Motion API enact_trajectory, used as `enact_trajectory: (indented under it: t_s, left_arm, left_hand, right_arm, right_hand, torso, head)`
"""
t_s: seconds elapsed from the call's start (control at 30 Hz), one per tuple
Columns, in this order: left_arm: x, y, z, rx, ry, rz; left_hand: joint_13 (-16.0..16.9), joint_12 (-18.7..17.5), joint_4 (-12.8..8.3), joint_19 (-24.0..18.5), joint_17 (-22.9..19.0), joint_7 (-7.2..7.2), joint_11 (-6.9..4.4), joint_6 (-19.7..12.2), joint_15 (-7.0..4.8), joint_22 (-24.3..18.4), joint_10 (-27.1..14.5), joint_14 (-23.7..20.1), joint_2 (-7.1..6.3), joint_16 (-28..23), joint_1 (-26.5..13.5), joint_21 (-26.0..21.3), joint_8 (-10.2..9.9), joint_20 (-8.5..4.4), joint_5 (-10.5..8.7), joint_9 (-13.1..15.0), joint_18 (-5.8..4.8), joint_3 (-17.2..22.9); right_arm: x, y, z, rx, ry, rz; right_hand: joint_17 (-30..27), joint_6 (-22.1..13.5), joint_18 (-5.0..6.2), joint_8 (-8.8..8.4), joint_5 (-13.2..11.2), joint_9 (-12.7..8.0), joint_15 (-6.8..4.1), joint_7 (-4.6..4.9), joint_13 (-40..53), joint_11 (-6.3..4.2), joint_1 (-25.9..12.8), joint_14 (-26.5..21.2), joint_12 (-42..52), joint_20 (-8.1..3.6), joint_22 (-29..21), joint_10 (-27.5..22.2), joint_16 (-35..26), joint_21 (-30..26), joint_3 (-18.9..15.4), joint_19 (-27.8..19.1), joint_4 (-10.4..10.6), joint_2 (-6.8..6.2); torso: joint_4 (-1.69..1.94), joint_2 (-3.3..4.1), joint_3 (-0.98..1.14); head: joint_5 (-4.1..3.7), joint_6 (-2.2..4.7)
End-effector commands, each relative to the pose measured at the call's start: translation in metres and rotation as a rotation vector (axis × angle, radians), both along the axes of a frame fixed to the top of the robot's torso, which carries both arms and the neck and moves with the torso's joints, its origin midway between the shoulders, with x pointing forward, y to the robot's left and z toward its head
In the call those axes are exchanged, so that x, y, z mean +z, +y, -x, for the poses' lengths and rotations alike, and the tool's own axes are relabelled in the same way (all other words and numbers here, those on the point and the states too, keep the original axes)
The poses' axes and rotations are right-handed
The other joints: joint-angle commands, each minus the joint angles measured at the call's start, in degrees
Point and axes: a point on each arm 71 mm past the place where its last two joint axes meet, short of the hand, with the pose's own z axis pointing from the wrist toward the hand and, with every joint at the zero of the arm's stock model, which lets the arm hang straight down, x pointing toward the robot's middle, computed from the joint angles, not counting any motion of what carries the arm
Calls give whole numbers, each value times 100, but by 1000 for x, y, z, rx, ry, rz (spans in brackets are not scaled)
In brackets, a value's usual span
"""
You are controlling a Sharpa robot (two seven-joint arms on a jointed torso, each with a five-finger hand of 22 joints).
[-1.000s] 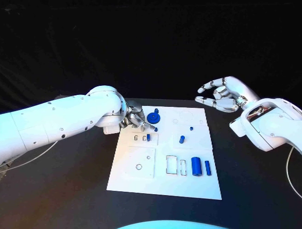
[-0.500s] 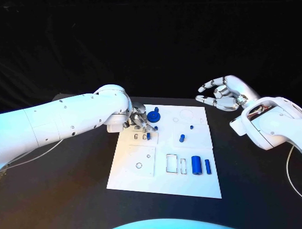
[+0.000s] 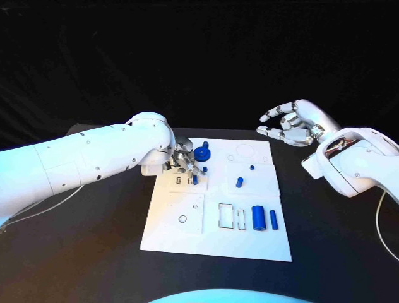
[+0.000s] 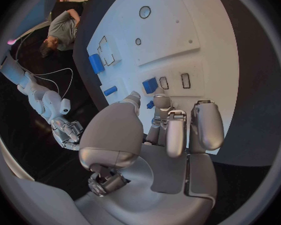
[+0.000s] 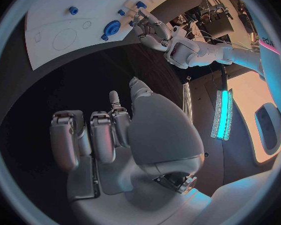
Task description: Assemble the parts on the task board
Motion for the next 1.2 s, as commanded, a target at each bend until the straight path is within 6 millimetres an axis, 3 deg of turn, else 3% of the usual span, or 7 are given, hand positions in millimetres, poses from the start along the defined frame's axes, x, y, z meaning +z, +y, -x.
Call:
enact_trajectory:
  t_s: [0.03, 0.47, 0.77, 1.03, 1.07, 1.2]
  left_arm:
    - [-1, -2, 1, -18, 19, -13]
    - [-3, -5, 3, -32, 40, -16]
    - [-4, -6, 3, -37, 51, -19]
    - [-5, -6, 3, -37, 56, -23]
    - [-5, -6, 3, -37, 56, -23]
    - [-5, -6, 3, -38, 60, -22]
  left_hand:
    - [-3, -12, -3, 16, 1444, 4, 2, -49, 4, 10, -31, 583, -1, 37, 69, 31, 37, 27, 5, 16, -57, 54]
    - [-7, 1, -7, 8, 1446, 0, -2, -59, 3, 59, -40, 583, -16, 38, 312, 64, 26, 32, 6, 78, -61, 306]
    - [-12, 7, -1, 9, 1446, -10, -11, -43, -3, 112, -41, 583, -95, 38, 361, 95, 12, 29, 11, 118, -68, 588]
    - [-15, 21, 0, -5, 1445, -16, -16, -31, -10, 135, -36, 583, -289, 37, 289, 112, -12, 24, 10, 190, -69, 1099]
    - [-17, 27, -3, -12, 1442, -18, -19, -22, -11, 140, -32, 582, -394, 34, 239, 115, -17, 23, 10, 226, -68, 1362]
    - [-26, 29, -60, -15, 1442, -35, -41, -20, -29, 164, -37, 582, -610, 33, 311, 127, -16, 7, 16, 314, -68, 2077]
  right_arm:
    - [-1, 1, 0, 9, 10, 11]
    - [-3, 1, 0, 7, 16, 15]
    - [-4, 1, 0, 8, 19, 16]
    - [-4, 1, 0, 8, 20, 16]
    - [-4, 1, 0, 8, 20, 16]
    - [-4, 1, 0, 8, 19, 15]
  right_hand:
    - [941, 49, 27, 33, 34, -9, -47, -5, 593, -23, 16, 470, -18, -20, 1253, -4, -31, -39, 17, 367, 28, -15]
    - [935, 51, 28, 37, 48, -10, -48, -7, 592, -23, 5, 469, -19, -20, 1250, -4, -33, -46, 20, 364, 32, -8]
    - [937, 52, 28, 40, 61, -11, -49, -8, 598, -24, -1, 469, -13, -21, 1251, 1, -33, -45, 23, 365, 32, -3]
    - [937, 52, 28, 40, 61, -11, -49, -8, 598, -24, -1, 469, -13, -21, 1251, 1, -33, -45, 23, 365, 32, -3]
    - [937, 52, 28, 40, 61, -11, -49, -8, 598, -24, -1, 469, -13, -21, 1251, 1, -33, -45, 23, 365, 32, -3]
    - [937, 52, 28, 40, 61, -11, -49, -8, 598, -24, -1, 469, -13, -21, 1251, 1, -33, -45, 23, 365, 32, -3]
  torso:
    - [-7, 5, 0]
    - [1, 7, 1]
    - [-6, 11, 1]
    - [-7, 13, 2]
    - [-5, 12, 2]
    - [-3, 15, 4]
  head:
    - [11, -5]
    - [9, -33]
    - [15, -57]
    - [2, -71]
    - [0, -74]
    - [4, -80]
